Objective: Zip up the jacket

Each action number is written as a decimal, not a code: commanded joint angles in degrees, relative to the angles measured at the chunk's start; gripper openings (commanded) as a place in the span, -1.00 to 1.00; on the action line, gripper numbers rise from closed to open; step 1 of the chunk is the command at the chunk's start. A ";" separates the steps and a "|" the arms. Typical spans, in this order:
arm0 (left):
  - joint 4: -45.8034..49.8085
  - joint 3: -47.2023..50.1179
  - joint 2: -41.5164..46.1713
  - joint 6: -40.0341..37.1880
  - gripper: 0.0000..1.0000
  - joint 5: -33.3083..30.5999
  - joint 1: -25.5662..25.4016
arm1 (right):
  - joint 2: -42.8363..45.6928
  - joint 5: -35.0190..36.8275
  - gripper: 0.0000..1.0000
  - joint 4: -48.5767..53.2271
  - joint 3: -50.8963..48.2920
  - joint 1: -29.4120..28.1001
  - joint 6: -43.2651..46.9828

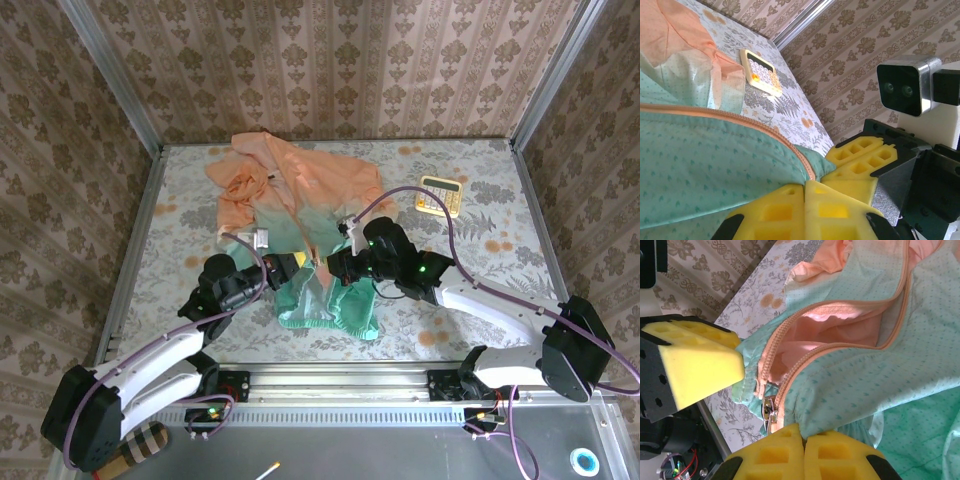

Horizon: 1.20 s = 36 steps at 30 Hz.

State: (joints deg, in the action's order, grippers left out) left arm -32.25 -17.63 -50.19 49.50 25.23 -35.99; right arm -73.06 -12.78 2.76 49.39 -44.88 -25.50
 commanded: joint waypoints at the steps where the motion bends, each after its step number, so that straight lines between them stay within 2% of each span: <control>1: -3.52 0.81 0.59 1.19 -1.00 -1.30 -0.14 | 1.17 -1.46 -1.00 -2.03 -0.52 0.23 -0.09; 11: -5.65 0.84 -1.46 2.18 -1.00 -0.03 -0.14 | 1.04 -1.82 -1.00 -2.50 -0.34 0.23 -0.24; 36: -5.76 2.38 -0.39 3.67 -1.00 0.17 -0.40 | 0.82 -0.77 -1.00 -3.09 -0.34 0.32 -1.16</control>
State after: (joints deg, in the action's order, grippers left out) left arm -35.73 -16.23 -51.68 52.36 24.62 -35.99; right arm -73.06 -13.80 1.45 49.32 -44.86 -25.78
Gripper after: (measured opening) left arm 0.049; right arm 0.005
